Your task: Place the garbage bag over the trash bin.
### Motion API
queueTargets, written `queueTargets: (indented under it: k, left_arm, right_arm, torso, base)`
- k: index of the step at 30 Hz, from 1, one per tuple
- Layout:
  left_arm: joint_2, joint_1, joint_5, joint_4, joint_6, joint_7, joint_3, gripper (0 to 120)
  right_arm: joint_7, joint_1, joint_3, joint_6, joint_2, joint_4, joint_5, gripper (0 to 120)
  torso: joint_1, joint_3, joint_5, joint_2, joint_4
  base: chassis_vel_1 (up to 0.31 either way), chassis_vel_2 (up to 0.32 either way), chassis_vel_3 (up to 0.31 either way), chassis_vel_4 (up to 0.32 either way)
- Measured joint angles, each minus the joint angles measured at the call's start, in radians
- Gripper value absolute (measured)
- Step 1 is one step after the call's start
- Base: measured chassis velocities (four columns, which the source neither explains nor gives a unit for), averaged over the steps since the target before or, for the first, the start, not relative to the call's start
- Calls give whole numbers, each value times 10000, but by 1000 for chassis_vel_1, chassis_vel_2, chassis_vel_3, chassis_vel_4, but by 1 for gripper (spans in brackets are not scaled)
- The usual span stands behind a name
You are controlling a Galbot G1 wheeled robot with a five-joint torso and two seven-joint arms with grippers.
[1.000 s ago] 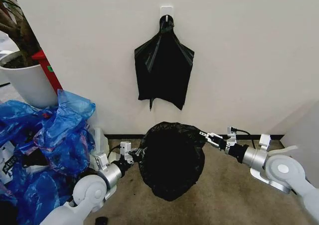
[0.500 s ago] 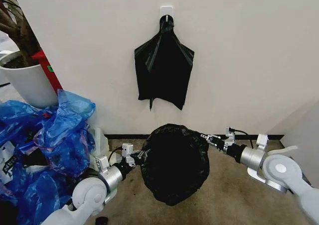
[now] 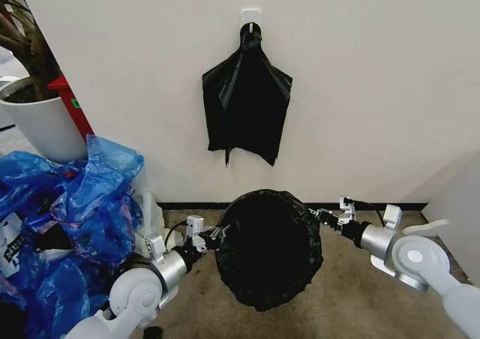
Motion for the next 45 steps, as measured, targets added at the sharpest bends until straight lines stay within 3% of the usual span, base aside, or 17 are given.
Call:
queueTargets:
  k: [5,7,14,18,19,22,26,28,32,36,45]
  left_arm:
    - [-220,-168,-744,285,43,-933,4,1]
    - [-337,-274,-1443,565,81,-1568,-15,1]
    - [-454,-437,-2583,871,298,-2503,-137,1]
    - [-503,-596,-3007,974,308,-3305,-186,1]
    - [-514,-614,-3273,974,323,-3793,-275,1]
    - [-503,-671,-3718,951,500,-4392,-431,1]
    - [-540,-825,-4055,966,549,-4798,-441,1]
    - [-662,-1088,-4529,1025,545,-5351,-419,1]
    - [-740,-1330,-4937,1048,515,-5851,-349,1]
    - [-776,-1667,-5988,1057,563,-7014,-303,1]
    - [-831,-1838,-7015,1059,524,-7958,-394,1]
  right_arm:
    - [-166,-107,395,116,-23,-38,78,20]
    - [-233,-256,799,-23,-66,108,532,33]
    - [-572,-512,1033,-137,39,193,782,58]
    - [-2226,-788,1066,198,69,-333,134,68]
    - [-4011,-830,984,552,65,-1027,-659,74]
    - [-6951,-957,992,663,28,-2085,-2233,88]
    - [-8123,-1303,1053,638,-28,-2332,-2941,98]
    - [-8692,-1579,997,635,108,-2525,-3835,100]
    - [-8672,-1747,719,736,288,-2550,-4315,100]
    - [-6587,-1934,78,1232,942,-1879,-4074,100]
    - [-5004,-2535,-35,1506,1497,-742,-3497,100]
  torso:
    - [1,0,0,0,0]
    - [0,0,-4,0,-1]
    - [0,0,-1,0,2]
    - [0,1,-1,0,-1]
    - [0,0,0,0,-4]
    - [0,1,8,0,1]
    - [0,0,-10,0,-1]
    - [0,1,2,0,-2]
    - [0,0,-2,0,-2]
    - [0,1,2,0,1]
    - [0,0,-3,0,-1]
  base:
    - [0,0,0,0]
    - [0,0,0,0]
    - [0,0,0,0]
    - [0,0,0,0]
    - [0,0,0,0]
    - [0,0,0,0]
    - [0,0,0,0]
    - [0,0,0,0]
    - [0,0,0,0]
    - [0,0,0,0]
    - [0,0,0,0]
